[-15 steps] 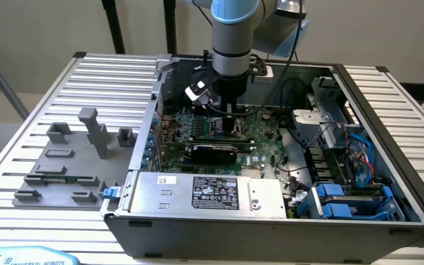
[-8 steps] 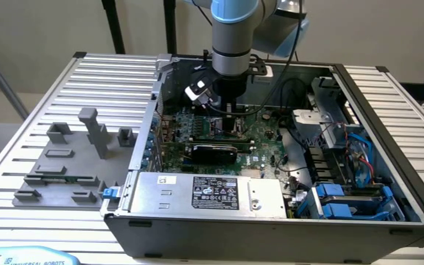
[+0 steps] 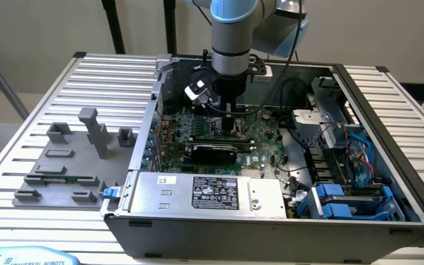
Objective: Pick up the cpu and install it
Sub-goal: 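Place the cpu into insertion slot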
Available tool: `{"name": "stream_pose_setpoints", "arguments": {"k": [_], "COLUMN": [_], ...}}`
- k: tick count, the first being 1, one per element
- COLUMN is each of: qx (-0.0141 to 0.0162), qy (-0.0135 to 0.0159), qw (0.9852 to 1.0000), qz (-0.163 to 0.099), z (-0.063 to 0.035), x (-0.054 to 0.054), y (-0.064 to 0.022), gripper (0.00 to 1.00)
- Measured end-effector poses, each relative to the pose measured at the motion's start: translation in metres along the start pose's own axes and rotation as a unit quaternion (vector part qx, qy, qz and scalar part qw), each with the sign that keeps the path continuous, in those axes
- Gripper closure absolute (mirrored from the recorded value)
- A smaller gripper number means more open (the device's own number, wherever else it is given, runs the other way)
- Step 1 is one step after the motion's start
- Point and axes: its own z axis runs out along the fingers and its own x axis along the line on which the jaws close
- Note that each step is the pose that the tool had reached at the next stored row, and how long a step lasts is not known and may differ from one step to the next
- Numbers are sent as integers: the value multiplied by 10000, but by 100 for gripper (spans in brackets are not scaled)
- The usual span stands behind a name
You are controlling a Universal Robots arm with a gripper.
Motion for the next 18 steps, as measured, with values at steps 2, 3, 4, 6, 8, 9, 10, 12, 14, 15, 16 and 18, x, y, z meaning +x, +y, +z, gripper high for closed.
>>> {"name": "stream_pose_setpoints", "arguments": {"k": [2, 3, 4, 6, 8, 9, 10, 12, 14, 15, 16, 18], "qx": [0, 0, 0, -1, 0, -1, -1, -1, -1, -1, -1, -1], "qy": [-4, -9, -9, -11, -11, -11, -12, -12, -11, -12, -11, -11], "qw": [10000, 10000, 10000, 10000, 10000, 10000, 10000, 10000, 10000, 10000, 10000, 10000], "qz": [-1, -1, -1, -1, 0, -1, -1, -1, -1, -1, -1, -1], "z": [1, 3, 3, 4, 5, 5, 6, 7, 8, 8, 8, 9], "x": [2, 3, 2, 3, 3, 3, 3, 3, 3, 3, 3, 3], "y": [0, 0, 0, 4, 6, 9, 9, 9, 9, 9, 9, 9], "gripper": [45, 45, 45, 45, 45, 45, 45, 45, 45, 45, 45, 45]}}
